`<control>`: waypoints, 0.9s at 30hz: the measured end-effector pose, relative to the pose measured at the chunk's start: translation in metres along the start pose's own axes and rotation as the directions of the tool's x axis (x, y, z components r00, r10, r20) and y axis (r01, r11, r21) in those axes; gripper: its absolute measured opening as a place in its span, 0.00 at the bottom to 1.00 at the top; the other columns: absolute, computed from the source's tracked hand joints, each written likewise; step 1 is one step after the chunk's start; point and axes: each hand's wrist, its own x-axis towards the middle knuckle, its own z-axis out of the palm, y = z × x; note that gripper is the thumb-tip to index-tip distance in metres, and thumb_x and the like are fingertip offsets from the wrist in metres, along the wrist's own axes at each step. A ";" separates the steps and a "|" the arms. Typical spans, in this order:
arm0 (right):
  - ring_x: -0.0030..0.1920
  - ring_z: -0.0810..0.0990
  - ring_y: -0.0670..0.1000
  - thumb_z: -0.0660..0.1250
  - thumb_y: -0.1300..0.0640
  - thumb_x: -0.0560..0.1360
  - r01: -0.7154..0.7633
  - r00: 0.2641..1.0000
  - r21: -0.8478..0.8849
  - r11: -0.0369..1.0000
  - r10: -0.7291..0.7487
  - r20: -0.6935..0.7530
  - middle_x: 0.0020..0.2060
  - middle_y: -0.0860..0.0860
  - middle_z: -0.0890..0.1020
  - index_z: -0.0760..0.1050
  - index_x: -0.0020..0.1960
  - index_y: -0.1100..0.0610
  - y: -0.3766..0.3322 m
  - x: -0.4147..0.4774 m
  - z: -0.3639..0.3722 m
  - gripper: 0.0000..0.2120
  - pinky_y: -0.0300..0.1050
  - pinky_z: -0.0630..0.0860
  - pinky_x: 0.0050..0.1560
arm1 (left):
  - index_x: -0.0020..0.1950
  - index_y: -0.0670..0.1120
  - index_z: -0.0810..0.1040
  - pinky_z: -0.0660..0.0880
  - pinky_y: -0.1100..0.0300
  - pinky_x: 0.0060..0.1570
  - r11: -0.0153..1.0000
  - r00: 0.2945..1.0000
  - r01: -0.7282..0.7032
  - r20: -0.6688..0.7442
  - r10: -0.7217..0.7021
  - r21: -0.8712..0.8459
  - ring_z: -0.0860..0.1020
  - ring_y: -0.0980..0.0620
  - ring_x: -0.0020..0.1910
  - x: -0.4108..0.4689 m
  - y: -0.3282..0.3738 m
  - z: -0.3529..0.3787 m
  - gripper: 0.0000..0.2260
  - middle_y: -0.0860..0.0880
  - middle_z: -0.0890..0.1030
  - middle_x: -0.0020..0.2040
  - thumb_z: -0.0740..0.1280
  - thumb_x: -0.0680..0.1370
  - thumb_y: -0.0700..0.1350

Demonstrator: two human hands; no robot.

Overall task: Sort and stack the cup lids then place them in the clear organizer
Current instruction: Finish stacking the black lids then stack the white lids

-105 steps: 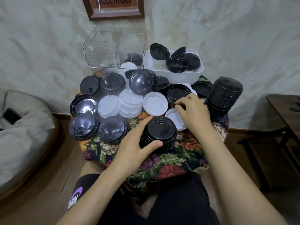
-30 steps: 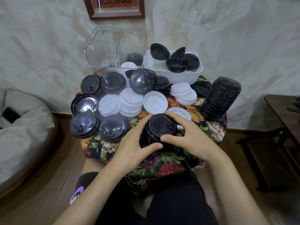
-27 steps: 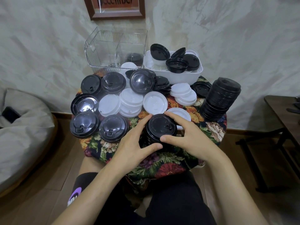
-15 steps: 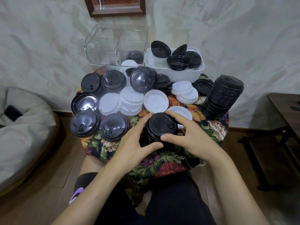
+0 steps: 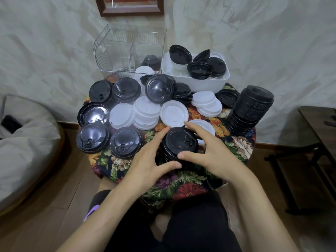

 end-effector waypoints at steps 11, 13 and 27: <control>0.68 0.75 0.41 0.71 0.25 0.63 -0.013 0.999 -0.162 0.987 0.005 -0.045 0.68 0.33 0.76 0.65 0.78 0.36 -0.007 0.000 0.001 0.46 0.52 0.74 0.70 | 0.81 0.69 0.56 0.62 0.71 0.70 1.000 1.000 -0.012 -0.015 0.012 0.000 0.65 0.69 0.74 0.002 -0.002 0.001 0.46 0.67 0.69 0.76 0.80 0.71 0.57; 0.67 0.77 0.41 0.71 0.25 0.63 -0.016 0.998 -0.171 0.985 0.006 -0.062 0.68 0.34 0.76 0.66 0.77 0.37 -0.007 0.000 0.003 0.46 0.52 0.75 0.68 | 0.81 0.67 0.59 0.61 0.73 0.70 1.000 0.999 -0.030 -0.014 0.030 0.003 0.64 0.70 0.74 0.002 -0.002 0.001 0.44 0.68 0.68 0.76 0.79 0.71 0.57; 0.72 0.69 0.34 0.77 0.34 0.68 -0.019 0.994 -0.058 0.998 0.013 -0.105 0.71 0.30 0.73 0.64 0.77 0.32 0.006 -0.007 0.013 0.41 0.47 0.68 0.74 | 0.82 0.66 0.55 0.60 0.68 0.73 0.999 0.999 -0.022 0.043 0.020 0.034 0.60 0.70 0.77 0.001 -0.005 0.001 0.41 0.68 0.64 0.78 0.73 0.73 0.65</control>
